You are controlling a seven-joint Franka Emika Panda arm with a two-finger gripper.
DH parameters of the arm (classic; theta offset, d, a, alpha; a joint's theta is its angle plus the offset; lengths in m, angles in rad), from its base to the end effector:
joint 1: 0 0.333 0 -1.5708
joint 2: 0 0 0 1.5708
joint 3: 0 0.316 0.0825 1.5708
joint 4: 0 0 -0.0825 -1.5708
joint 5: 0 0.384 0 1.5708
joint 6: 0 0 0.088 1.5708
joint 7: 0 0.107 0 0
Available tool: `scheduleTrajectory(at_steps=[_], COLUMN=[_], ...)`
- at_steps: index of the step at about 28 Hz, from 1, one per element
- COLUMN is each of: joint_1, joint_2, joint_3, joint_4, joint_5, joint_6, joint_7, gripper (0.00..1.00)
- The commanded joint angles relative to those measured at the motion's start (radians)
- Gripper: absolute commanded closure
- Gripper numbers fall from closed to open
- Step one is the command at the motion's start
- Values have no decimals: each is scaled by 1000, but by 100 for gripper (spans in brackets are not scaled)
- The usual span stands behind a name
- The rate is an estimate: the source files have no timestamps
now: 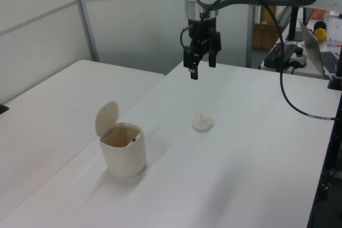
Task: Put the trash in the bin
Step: 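Lower the gripper onto the crumpled white paper and close it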
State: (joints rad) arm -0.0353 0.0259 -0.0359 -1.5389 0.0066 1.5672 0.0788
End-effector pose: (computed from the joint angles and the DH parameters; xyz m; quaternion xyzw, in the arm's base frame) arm 0.5611 -0.0390 0.6248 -0.9972 0.0749 -0.0012 0.0028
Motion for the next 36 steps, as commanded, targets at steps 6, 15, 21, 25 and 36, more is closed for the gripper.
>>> scheduleTrajectory(at_steps=[6,15,21,25,36], joint_1=[0,-37,-55,-84,-121], joint_2=[22,75,155,215,413], joint_3=[-4,-19,-19,-19,-21], joint_4=[-27,-63,-104,-142,-138], joint_5=[-23,-51,-68,-73,-106], joint_6=[33,131,256,367,576], joint_7=[-88,-336,-349,-349,-338], gripper=[0,0,0,0,0])
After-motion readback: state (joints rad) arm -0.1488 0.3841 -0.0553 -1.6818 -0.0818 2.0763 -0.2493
